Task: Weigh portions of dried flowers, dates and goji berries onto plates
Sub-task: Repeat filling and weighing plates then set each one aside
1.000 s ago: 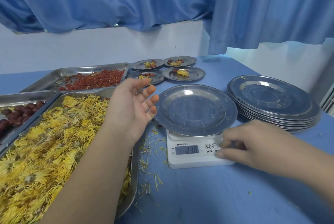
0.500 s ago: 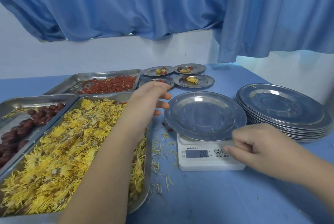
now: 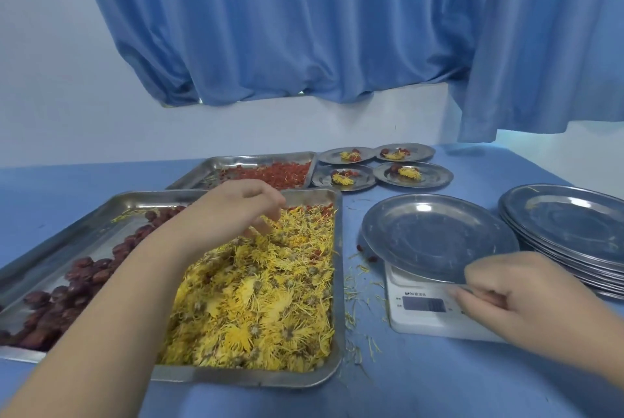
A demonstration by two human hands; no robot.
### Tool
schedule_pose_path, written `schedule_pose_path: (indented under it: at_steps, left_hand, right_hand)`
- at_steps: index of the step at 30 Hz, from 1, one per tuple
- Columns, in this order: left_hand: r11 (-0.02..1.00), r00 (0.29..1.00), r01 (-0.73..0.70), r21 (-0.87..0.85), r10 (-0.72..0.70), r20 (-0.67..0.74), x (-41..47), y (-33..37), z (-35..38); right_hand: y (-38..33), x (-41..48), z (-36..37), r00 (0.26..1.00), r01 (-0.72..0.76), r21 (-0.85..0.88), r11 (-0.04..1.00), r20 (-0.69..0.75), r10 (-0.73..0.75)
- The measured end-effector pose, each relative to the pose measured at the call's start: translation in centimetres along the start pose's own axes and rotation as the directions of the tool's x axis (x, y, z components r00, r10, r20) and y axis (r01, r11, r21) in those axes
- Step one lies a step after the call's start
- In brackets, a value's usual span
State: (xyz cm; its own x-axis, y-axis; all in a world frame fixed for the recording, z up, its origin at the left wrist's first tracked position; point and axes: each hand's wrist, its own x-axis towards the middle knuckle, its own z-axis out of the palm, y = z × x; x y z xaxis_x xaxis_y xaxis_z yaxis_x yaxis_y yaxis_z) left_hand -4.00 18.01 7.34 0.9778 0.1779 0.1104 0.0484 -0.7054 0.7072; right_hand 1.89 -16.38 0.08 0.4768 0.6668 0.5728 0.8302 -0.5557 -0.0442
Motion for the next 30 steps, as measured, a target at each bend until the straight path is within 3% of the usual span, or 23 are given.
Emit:
schedule_pose_path:
  at_steps: [4,8,16,20,24,30]
  left_hand:
    - [0.969,0.999,-0.009,0.248,0.017,-0.030,0.4,-0.9,-0.6]
    - [0.885,0.995,-0.032,0.465,-0.014,0.095,1.6,-2.1,-1.3]
    - [0.829,0.965,-0.080,0.553,-0.074,0.251,3.0,-4.0,0.3]
    - [0.769,0.968,-0.099,0.631,-0.072,0.239,2.8,-3.8,0.8]
    - [0.826,0.988,-0.115,0.552,0.037,0.151,2.4,-3.3,0.2]
    - [0.957,0.996,-0.085,0.276,0.071,0.061,1.5,-2.5,0.2]
  right_hand:
    - [-0.8,0.6,0.1,0.999,0.004,0.012,1.000,-0.042,-0.004]
    - [-0.8,0.0,0.5,0.999,-0.001,-0.043,0.999,-0.039,-0.001]
    - [-1.1,-0.9,0.8,0.998,0.047,-0.020,0.999,-0.049,-0.048]
    - [-1.2,-1.0,0.6,0.999,0.042,0.002,0.999,-0.026,-0.042]
    - [-1.2,-1.2,0.5,0.999,0.033,0.041,0.999,-0.030,-0.032]
    - [-1.1,-1.2,0.7,0.999,0.028,0.060,0.998,-0.031,-0.027]
